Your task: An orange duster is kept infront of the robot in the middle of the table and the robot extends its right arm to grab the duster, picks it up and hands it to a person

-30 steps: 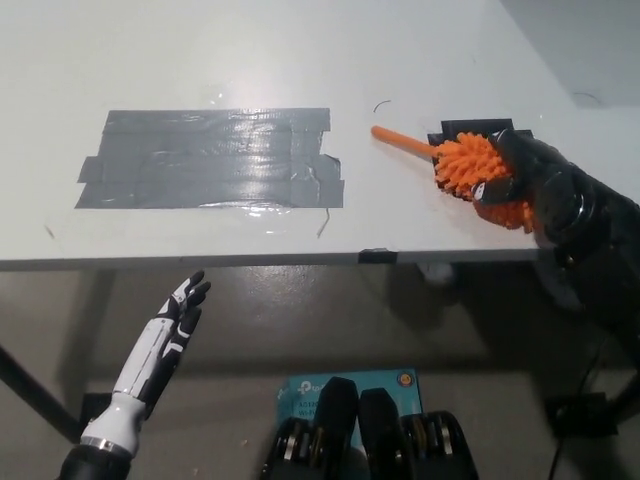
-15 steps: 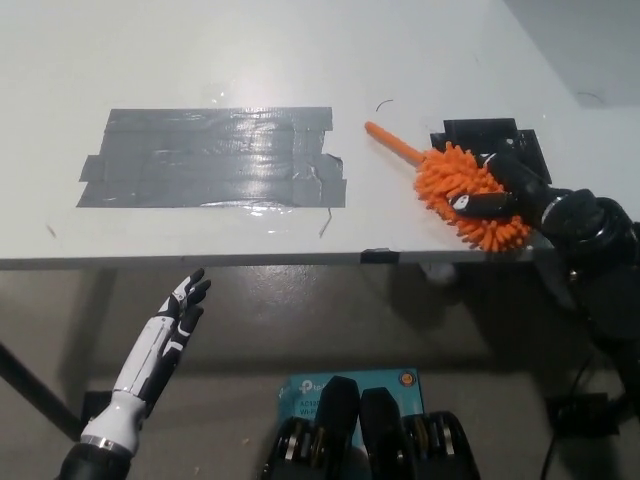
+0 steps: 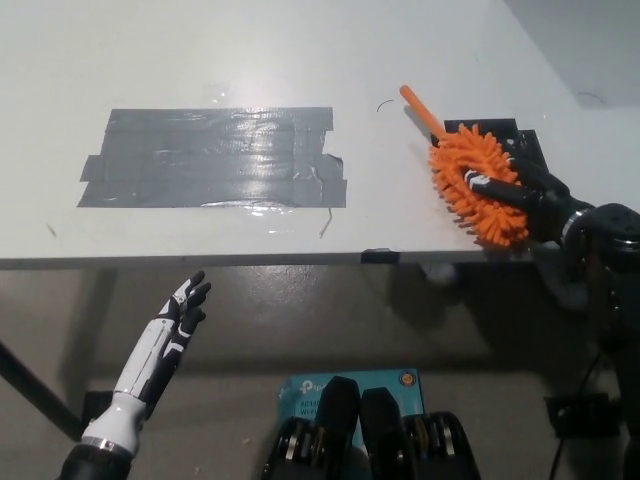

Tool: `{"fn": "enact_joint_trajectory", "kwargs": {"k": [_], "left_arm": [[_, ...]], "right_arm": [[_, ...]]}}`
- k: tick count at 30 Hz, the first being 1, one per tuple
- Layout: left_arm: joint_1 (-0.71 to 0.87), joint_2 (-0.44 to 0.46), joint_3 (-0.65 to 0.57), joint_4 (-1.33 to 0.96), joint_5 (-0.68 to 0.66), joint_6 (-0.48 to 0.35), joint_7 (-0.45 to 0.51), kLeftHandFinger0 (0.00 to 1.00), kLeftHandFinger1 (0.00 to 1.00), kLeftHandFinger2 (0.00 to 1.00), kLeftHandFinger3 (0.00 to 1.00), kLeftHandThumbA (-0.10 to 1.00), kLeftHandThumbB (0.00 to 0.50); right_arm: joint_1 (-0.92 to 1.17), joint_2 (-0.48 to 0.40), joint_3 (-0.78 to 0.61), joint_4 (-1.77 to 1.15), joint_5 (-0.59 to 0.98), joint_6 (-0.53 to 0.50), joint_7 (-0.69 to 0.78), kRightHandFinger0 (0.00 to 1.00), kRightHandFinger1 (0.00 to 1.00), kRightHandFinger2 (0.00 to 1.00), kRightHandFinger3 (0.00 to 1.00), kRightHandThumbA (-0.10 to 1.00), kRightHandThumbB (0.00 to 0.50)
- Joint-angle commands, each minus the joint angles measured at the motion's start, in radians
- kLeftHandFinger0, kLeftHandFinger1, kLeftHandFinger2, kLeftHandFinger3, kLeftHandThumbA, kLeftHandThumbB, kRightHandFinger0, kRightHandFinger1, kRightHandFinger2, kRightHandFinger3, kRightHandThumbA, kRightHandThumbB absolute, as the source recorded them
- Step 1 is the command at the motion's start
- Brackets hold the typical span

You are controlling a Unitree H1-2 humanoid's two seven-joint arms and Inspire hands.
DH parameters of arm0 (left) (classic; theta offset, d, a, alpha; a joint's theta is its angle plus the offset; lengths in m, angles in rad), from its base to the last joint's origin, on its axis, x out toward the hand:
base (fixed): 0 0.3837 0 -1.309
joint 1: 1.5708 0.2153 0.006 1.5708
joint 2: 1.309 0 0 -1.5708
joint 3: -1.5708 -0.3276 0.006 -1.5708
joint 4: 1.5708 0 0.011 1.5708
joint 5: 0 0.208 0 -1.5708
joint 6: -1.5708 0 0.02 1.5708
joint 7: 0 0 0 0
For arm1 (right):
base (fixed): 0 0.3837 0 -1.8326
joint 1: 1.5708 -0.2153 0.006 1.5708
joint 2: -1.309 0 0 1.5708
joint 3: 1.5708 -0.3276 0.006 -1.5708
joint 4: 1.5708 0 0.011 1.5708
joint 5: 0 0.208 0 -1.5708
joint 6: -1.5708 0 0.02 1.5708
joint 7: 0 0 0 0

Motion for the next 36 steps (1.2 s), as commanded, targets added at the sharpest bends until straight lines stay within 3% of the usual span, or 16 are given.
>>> {"fn": "enact_joint_trajectory", "kwargs": {"k": [1,9,14,18,25,33,36], "left_arm": [[-0.04,0.019,0.005,-0.027,0.003,-0.051,-0.01,0.94,1.0,1.0,1.0,1.0,0.139],[-0.038,0.018,0.007,-0.023,-0.004,-0.059,-0.011,0.92,1.0,1.0,1.0,1.0,0.139],[-0.035,0.014,0.008,-0.02,-0.015,-0.058,-0.014,0.91,1.0,1.0,1.0,1.0,0.136],[-0.032,0.011,0.009,-0.018,-0.018,-0.058,-0.013,0.91,1.0,1.0,1.0,1.0,0.124],[-0.023,0.012,0.009,-0.021,-0.017,-0.06,-0.013,0.91,1.0,1.0,1.0,1.0,0.124],[-0.008,0.009,0.009,-0.038,-0.017,-0.049,-0.012,0.91,1.0,1.0,1.0,1.0,0.129],[-0.002,0.01,0.008,-0.037,-0.015,-0.061,-0.01,0.9,1.0,1.0,1.0,0.99,0.124]], "right_arm": [[-0.096,0.069,-0.158,0.126,0.504,0.076,0.147,0.0,0.18,0.59,0.98,-0.1,0.158],[-0.086,0.117,-0.169,0.137,0.546,0.076,0.143,0.0,0.29,0.57,0.85,-0.1,0.13],[-0.066,0.141,-0.139,0.103,0.54,0.076,0.179,0.0,0.3,0.58,0.88,-0.1,0.129],[-0.053,0.157,-0.107,0.062,0.537,0.076,0.175,0.0,0.31,0.62,1.0,-0.1,0.144],[-0.035,0.165,-0.058,0.04,0.57,0.076,0.186,0.0,0.28,0.58,0.98,-0.1,0.147],[-0.016,0.166,-0.013,0.036,0.63,0.076,0.167,0.0,0.3,0.6,0.87,-0.1,0.138],[-0.008,0.161,-0.005,0.03,0.652,0.076,0.149,0.0,0.31,0.6,0.9,-0.1,0.149]]}}
